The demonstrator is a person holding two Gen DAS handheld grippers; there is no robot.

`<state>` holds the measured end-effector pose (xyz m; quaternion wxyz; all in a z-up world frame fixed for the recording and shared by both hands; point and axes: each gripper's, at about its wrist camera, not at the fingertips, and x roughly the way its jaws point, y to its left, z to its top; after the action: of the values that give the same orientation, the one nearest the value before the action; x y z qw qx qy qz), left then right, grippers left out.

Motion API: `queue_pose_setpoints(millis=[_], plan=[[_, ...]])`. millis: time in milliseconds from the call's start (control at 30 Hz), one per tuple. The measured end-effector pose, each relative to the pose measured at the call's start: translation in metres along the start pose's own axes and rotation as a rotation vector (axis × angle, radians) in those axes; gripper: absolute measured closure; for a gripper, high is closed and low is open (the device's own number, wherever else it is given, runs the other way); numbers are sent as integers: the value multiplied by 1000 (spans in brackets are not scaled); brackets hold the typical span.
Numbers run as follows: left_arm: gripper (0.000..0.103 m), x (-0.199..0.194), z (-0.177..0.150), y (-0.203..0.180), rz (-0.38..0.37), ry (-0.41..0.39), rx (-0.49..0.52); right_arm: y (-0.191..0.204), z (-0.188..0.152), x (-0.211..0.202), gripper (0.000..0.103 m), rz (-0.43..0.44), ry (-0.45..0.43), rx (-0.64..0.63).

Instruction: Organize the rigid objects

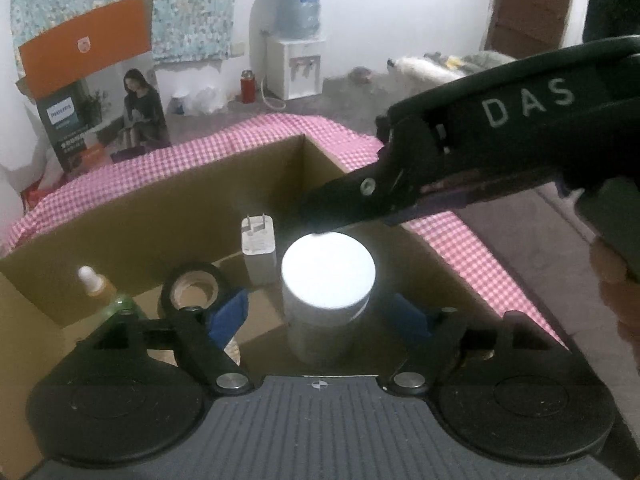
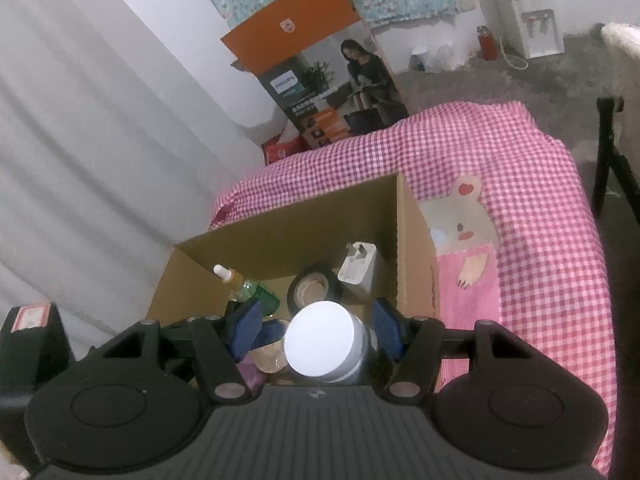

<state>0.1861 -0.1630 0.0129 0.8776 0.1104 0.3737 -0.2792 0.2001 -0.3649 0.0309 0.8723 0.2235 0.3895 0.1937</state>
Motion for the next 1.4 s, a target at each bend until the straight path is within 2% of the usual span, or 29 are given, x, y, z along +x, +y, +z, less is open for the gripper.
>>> queue_pose_setpoints(millis=[167, 300, 367, 467, 633, 867, 1033, 1167, 1400], plan=[[14, -39, -9, 13, 3, -71, -32, 27, 0, -20, 39, -18, -48, -72], [11, -72, -24, 30, 61, -121, -46, 63, 0, -28, 41, -18, -64, -168], [10, -85, -32, 41, 99, -137, -56, 82, 0, -25, 49, -10, -49, -213], [8, -99, -44, 61, 162, -148, -88, 106, -1, -8, 55, -3, -1, -258], [7, -114, -60, 90, 214, -150, -152, 136, -3, 39, 64, -8, 112, -301], [5, -128, -72, 122, 218, -171, -217, 146, -5, 126, 68, -183, 293, -373], [4, -133, -79, 129, 214, -176, -230, 145, -15, 169, 68, -296, 371, -465], [4, -130, -82, 128, 189, -169, -224, 148, -20, 186, 68, -368, 379, -558], [3, -126, -85, 125, 190, -167, -201, 141, -19, 197, 68, -397, 421, -562]])
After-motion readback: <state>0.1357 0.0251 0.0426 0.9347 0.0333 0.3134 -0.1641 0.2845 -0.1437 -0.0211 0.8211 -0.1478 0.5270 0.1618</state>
